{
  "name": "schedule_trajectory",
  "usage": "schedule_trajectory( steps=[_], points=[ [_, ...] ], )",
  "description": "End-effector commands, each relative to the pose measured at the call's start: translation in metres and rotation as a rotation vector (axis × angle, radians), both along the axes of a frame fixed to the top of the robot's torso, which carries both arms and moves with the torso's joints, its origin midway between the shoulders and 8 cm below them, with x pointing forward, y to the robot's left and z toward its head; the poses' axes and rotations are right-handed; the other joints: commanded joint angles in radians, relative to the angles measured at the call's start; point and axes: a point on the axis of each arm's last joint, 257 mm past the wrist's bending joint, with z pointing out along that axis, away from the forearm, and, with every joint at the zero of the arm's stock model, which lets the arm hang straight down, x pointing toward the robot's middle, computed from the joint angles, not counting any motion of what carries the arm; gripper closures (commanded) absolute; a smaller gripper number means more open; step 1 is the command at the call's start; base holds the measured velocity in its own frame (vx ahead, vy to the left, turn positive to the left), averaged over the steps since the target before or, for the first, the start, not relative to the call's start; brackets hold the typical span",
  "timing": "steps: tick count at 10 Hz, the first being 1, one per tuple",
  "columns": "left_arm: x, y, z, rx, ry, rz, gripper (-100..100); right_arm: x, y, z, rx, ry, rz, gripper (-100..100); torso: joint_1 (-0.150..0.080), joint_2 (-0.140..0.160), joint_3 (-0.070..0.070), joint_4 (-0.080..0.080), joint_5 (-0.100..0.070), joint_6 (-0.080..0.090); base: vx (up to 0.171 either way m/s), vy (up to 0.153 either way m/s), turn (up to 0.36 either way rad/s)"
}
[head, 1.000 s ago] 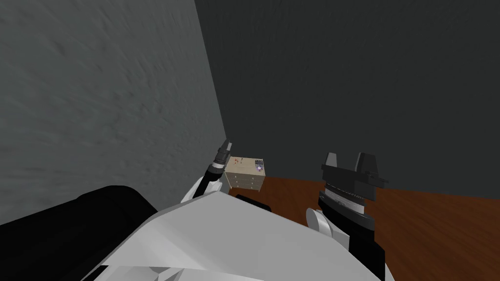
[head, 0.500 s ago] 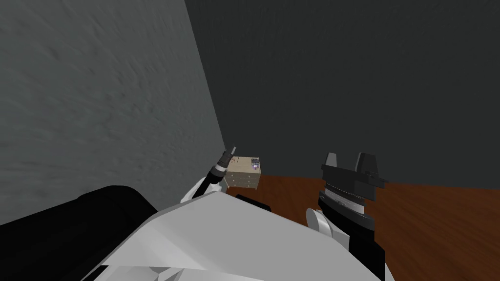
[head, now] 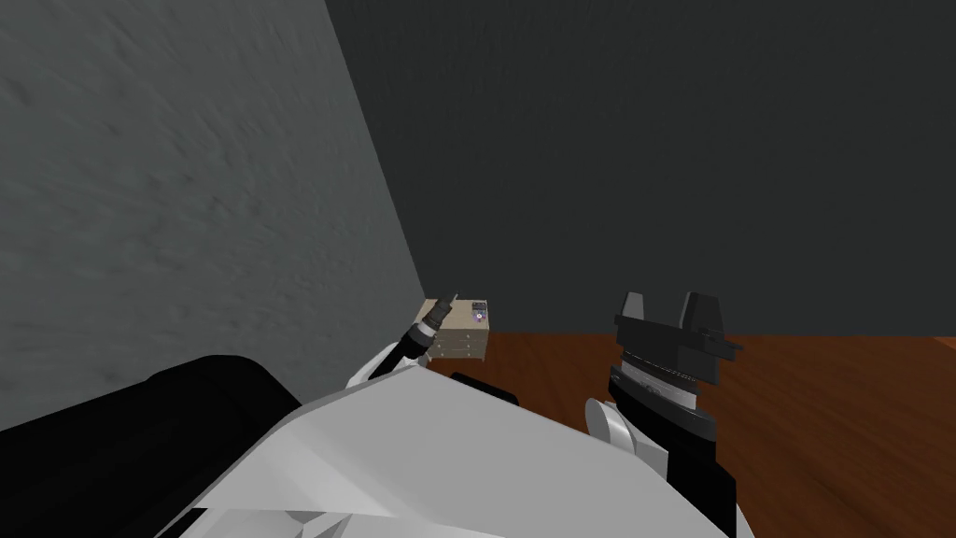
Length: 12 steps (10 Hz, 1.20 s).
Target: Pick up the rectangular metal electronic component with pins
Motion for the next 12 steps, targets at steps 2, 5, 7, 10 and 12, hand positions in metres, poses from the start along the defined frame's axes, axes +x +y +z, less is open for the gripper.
schedule_trajectory(
  steps=[2,5,7,10,12],
  points=[
    [-0.005,-0.011,-0.034,0.041,0.09,-0.049,-100,0.0,0.0,0.0,0.0,0.0,0.0,0,0.002,0.0,0.0,0.0,0.0,0.0,-0.001,-0.078,-0.08],
    [-0.012,-0.021,-0.081,0.087,0.214,-0.1,-100,0.0,0.0,0.0,0.0,0.0,0.0,0,0.002,0.0,0.0,0.0,0.0,0.0,0.005,-0.079,-0.148],
    [-0.019,-0.023,-0.108,0.123,0.282,-0.127,-100,0.0,0.0,0.0,0.0,0.0,0.0,0,0.001,-0.001,-0.001,0.0,0.0,0.0,0.027,-0.081,-0.156],
    [-0.035,-0.021,-0.164,0.188,0.424,-0.166,-100,0.0,0.0,0.0,0.0,0.0,0.0,0,0.002,-0.003,-0.002,-0.001,0.0,0.0,0.043,-0.075,-0.188],
    [-0.055,-0.011,-0.22,0.26,0.571,-0.192,-100,0.0,0.0,0.0,0.0,0.0,0.0,0,0.003,-0.002,-0.001,0.0,0.001,0.0,0.055,-0.069,-0.232]
  ],
)
